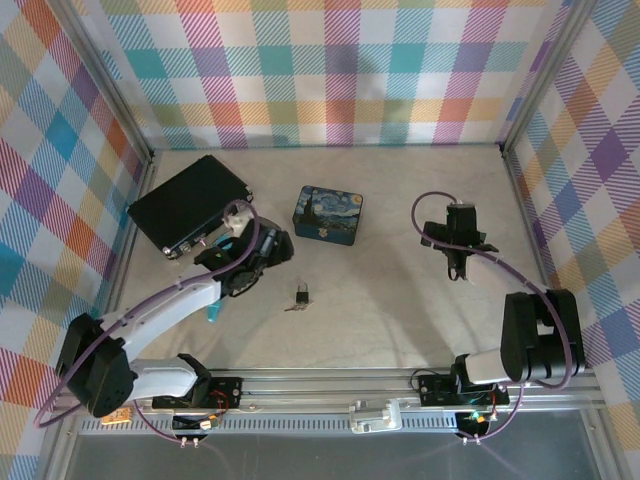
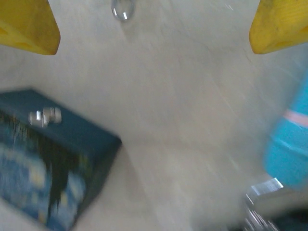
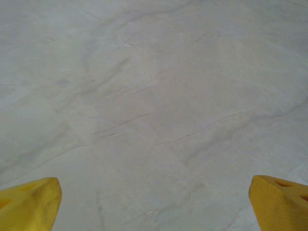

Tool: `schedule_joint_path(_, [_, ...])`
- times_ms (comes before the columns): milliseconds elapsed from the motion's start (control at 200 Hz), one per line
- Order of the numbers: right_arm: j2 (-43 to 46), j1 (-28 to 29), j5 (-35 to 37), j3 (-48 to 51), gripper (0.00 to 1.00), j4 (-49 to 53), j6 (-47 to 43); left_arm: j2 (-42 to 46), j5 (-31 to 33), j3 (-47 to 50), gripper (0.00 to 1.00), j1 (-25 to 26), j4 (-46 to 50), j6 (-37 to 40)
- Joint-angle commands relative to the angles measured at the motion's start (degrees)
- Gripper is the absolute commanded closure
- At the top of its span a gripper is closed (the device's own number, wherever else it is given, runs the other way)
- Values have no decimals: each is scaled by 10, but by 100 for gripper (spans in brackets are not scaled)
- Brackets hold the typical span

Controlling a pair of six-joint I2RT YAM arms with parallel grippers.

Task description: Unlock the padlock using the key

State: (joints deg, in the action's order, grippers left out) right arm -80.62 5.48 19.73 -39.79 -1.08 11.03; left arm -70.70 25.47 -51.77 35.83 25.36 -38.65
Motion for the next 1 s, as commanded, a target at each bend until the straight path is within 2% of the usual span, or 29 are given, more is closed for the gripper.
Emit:
schedule_joint_path(0, [-33, -6, -5, 36, 1, -150, -44, 30, 131, 4, 0, -45, -3, 102])
schedule_joint_path(135, [-54, -9, -18, 65, 1, -264, -78, 55, 176, 62, 0, -120, -113, 178])
schedule_joint_path(225, [-74, -18, -37, 75, 1, -309, -80, 53, 180, 110, 0, -167, -189, 212])
schedule_joint_path(265, [-65, -19, -51, 79, 1, -298, -80, 48, 175, 125, 0, -185, -209, 217])
schedule_joint_path(345, [-56, -20, -75, 115, 1, -363, -88, 28, 162, 162, 0, -211, -266, 245])
schedule_joint_path(510, [-58, -35, -124, 148, 1, -424, -89, -14, 108, 243, 0, -238, -445, 332])
schedule_joint_path(575, [-82, -38, -110, 181, 1, -517, -83, -34, 83, 269, 0, -249, -513, 356])
schedule_joint_path(620, [-67, -38, -99, 172, 1, -471, -75, -47, 61, 282, 0, -258, -552, 366])
schedule_joint_path(665, [-77, -39, -100, 178, 1, -503, -79, -51, 43, 280, 0, -264, -553, 367])
schedule_joint_path(715, [-70, -39, -100, 174, 1, -479, -76, -56, 21, 287, 0, -273, -585, 370])
schedule_joint_path(915, [-71, -38, -99, 176, 1, -488, -78, -79, -75, 308, 0, -309, -673, 364])
schedule_joint_path(995, [-71, -38, -100, 176, 1, -487, -78, -130, -99, 343, 0, -326, -801, 351])
